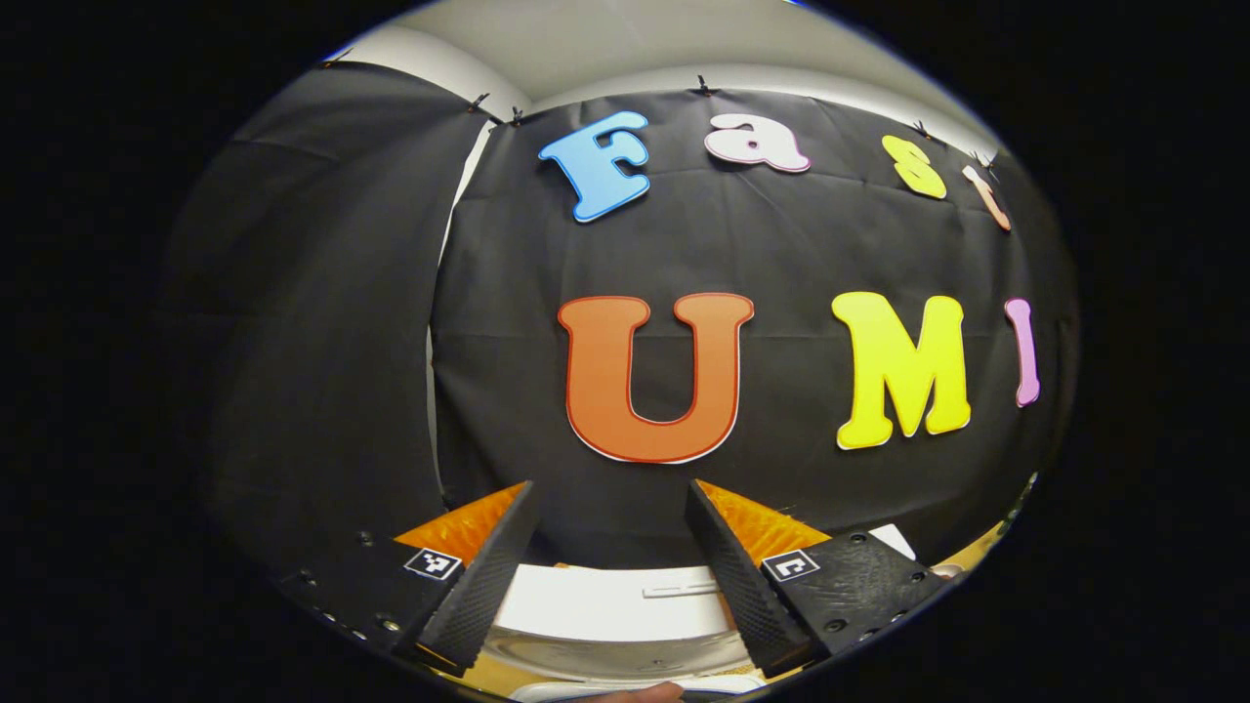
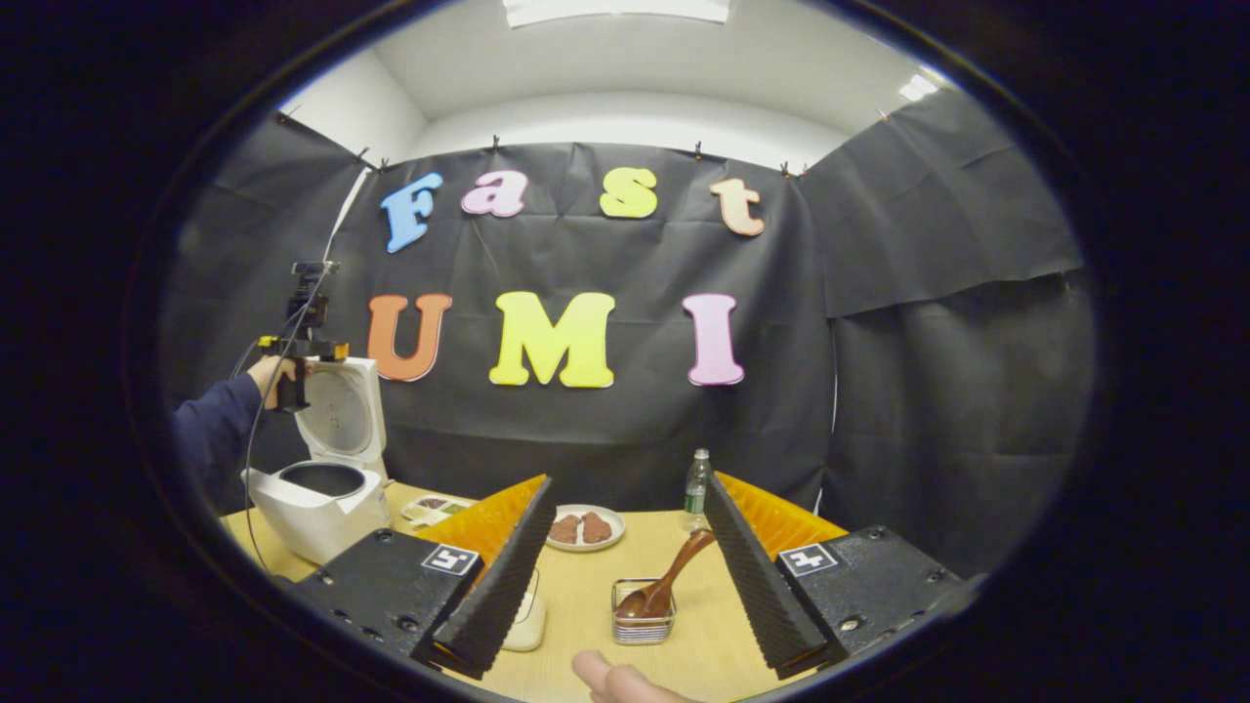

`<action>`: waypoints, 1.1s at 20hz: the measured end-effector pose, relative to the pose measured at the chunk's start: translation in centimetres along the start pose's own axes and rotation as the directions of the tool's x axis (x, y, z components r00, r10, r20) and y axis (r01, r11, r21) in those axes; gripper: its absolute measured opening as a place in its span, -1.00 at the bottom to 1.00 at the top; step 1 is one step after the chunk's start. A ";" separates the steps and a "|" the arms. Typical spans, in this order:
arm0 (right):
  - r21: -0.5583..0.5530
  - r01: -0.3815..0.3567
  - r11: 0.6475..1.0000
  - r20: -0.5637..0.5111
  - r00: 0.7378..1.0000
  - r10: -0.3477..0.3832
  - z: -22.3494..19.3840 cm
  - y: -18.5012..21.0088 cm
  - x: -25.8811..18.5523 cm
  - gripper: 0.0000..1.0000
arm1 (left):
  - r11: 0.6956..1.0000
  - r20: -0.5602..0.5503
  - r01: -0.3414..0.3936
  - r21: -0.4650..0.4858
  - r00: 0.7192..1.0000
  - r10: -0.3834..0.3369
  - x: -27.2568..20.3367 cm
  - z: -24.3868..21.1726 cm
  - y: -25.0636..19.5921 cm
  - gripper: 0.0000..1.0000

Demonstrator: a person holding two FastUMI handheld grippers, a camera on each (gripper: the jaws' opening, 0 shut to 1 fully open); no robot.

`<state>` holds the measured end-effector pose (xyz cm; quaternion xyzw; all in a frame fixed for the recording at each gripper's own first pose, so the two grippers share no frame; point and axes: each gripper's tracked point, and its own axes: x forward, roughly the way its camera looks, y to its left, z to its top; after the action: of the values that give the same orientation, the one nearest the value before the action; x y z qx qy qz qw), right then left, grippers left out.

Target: Close the left gripper, press the button to open the rice cooker; take a wooden spoon from the chopstick holder with the right hand, scoop a spoonful of rice and pour it into the rice cooker, then put the wooden spoon back into the chopstick holder.

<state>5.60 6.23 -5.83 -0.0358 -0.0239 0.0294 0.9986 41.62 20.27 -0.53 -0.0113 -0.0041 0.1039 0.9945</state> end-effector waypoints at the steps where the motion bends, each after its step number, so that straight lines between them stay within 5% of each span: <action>1: 0.010 -0.006 1.000 0.004 1.000 0.006 0.0 0.0 -0.4 0.93 | 1.000 -0.013 0.004 0.021 1.000 -0.004 -0.6 -0.3 -0.2 0.94; 5: 0.055 -0.059 0.997 0.020 0.998 0.058 0.0 -0.2 -2.5 0.89 | 0.998 -0.059 0.051 0.024 0.997 -0.050 -3.3 -1.1 -2.5 0.90; 16: 0.123 -0.076 0.990 0.051 0.996 0.070 -0.1 -3.5 -6.7 0.92 | 0.999 -0.160 0.035 0.022 0.987 -0.031 -9.6 -3.6 -3.0 0.90; 22: 0.086 -0.114 0.990 0.004 0.994 0.114 -2.6 -3.0 -8.5 0.92 | 1.000 -0.371 0.030 -0.002 0.928 -0.028 -13.5 -11.2 -3.2 0.87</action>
<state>-2.57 2.51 -8.56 0.0061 -0.0198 0.0872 0.9960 29.15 14.12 -11.77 -0.0288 0.1840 0.0851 0.9788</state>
